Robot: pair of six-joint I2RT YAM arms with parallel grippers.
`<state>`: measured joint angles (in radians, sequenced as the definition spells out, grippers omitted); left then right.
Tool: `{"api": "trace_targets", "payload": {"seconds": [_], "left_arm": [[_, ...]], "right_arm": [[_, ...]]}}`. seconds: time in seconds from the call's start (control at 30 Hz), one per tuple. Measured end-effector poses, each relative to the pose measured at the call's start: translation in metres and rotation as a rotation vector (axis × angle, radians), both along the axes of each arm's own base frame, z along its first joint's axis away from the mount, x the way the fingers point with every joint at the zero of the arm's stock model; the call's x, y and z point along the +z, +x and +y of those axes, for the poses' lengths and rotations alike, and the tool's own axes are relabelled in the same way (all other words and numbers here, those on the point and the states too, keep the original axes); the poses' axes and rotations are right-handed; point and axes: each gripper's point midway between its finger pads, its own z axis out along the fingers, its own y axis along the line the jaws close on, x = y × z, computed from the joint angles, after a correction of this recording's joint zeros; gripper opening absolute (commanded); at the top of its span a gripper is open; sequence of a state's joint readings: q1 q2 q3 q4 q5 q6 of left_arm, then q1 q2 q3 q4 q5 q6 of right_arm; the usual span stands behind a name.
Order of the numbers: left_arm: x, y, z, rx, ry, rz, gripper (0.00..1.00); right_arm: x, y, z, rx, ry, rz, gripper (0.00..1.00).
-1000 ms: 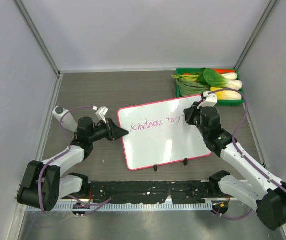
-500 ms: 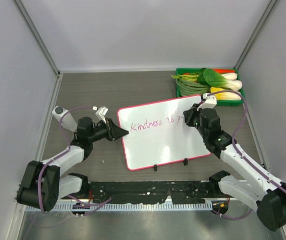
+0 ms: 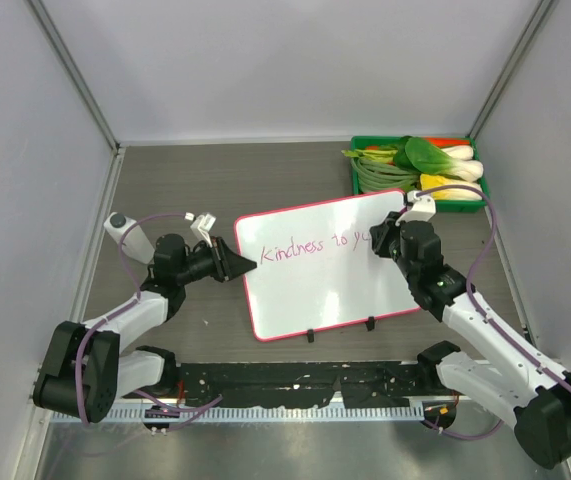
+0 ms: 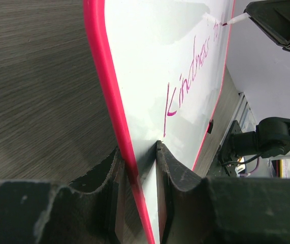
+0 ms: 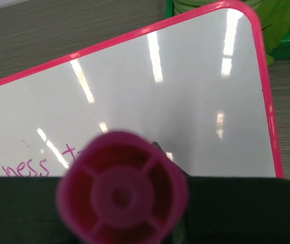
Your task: Write a sentence on the whiteboard
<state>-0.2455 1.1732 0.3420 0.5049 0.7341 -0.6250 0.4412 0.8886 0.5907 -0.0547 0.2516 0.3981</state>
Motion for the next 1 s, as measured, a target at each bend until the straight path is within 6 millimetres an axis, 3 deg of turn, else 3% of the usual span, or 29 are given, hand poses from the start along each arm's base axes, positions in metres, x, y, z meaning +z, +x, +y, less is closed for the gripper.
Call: {"api": "trace_targets", "payload": {"seconds": [0.77,1.0], "left_arm": [[0.000,0.000,-0.001,-0.002,0.000,0.000,0.00],[0.000,0.000,-0.001,-0.003,0.001,-0.001,0.00]], "right_arm": [[0.014,0.014,0.010,0.012,0.035,-0.031,0.01],[0.030,0.009,0.010,0.013,0.070,-0.080,0.02]]}}
